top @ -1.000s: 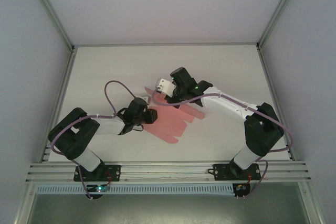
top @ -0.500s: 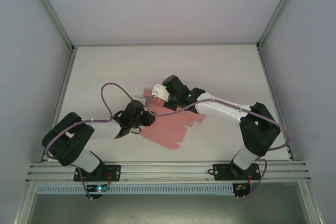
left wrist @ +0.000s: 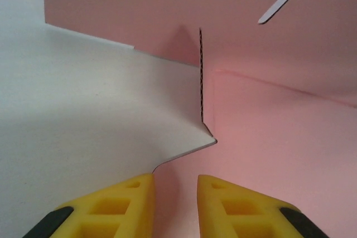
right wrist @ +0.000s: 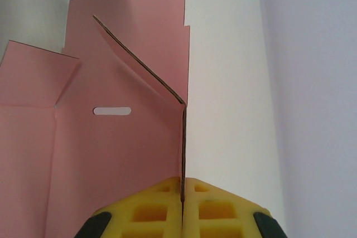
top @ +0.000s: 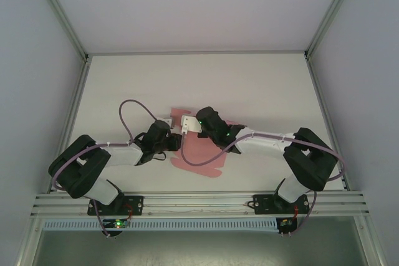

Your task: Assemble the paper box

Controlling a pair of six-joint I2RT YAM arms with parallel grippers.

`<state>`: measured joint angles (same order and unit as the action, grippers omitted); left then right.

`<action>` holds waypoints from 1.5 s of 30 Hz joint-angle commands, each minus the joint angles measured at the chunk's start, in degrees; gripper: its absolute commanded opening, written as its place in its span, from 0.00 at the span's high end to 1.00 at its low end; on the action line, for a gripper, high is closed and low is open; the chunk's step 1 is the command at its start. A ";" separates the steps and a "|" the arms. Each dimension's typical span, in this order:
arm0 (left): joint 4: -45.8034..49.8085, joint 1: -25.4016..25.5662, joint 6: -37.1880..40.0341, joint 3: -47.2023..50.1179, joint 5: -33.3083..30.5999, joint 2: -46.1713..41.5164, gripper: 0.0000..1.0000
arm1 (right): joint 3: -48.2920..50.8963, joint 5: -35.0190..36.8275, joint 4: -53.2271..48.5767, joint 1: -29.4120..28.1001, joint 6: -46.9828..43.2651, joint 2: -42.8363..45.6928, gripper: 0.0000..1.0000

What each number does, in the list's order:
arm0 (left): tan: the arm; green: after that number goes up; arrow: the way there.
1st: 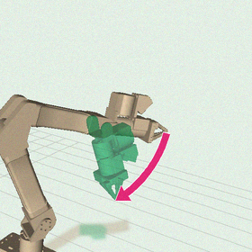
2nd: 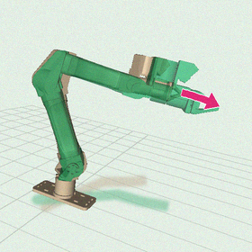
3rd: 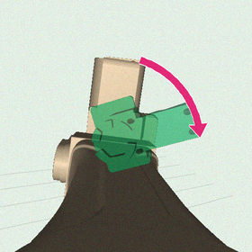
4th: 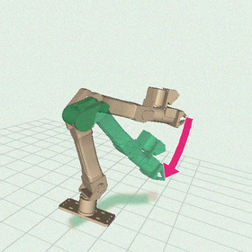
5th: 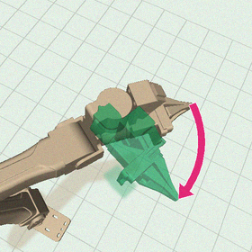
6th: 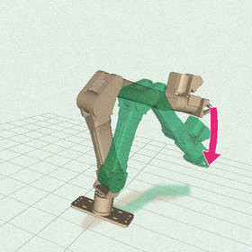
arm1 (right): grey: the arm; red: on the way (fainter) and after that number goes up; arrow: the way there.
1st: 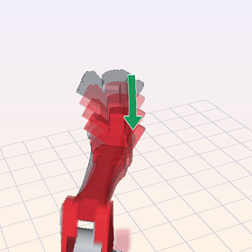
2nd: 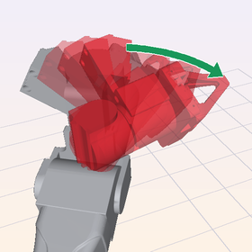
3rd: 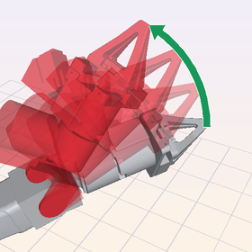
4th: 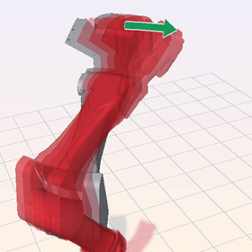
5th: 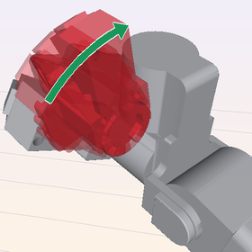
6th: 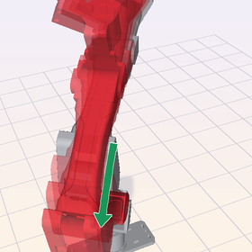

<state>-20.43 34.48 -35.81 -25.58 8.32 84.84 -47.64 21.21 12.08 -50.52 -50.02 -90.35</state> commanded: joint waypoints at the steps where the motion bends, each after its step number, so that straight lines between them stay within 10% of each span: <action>1: 2.21 -0.35 2.11 0.17 -2.15 -3.44 0.72 | 2.84 4.62 9.71 -0.61 -5.64 0.89 1.00; 6: 10.41 -0.45 3.98 -1.88 -7.54 -10.64 0.59 | 6.69 5.93 21.04 -2.38 -11.66 -0.71 1.00; 14: 27.94 -7.21 6.22 -12.47 -20.08 -20.11 0.00 | 5.41 1.05 16.07 -1.95 -9.14 -2.42 1.00; 23: 30.06 -22.11 5.06 -21.24 -17.73 -10.66 0.00 | 4.97 -4.58 14.86 -0.23 -7.94 -3.03 1.00; 34: 20.69 -22.01 14.94 -25.60 4.88 6.67 0.07 | 5.23 -4.91 14.47 0.56 -7.40 -2.57 1.00; 45: 6.61 -20.37 20.83 -14.86 25.44 0.97 0.29 | 4.77 -4.31 13.24 0.45 -5.88 -2.64 1.00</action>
<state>-8.29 12.75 -18.74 -43.29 23.88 87.61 -42.06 17.45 27.68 -49.93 -58.26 -92.29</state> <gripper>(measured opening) 0.715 0.049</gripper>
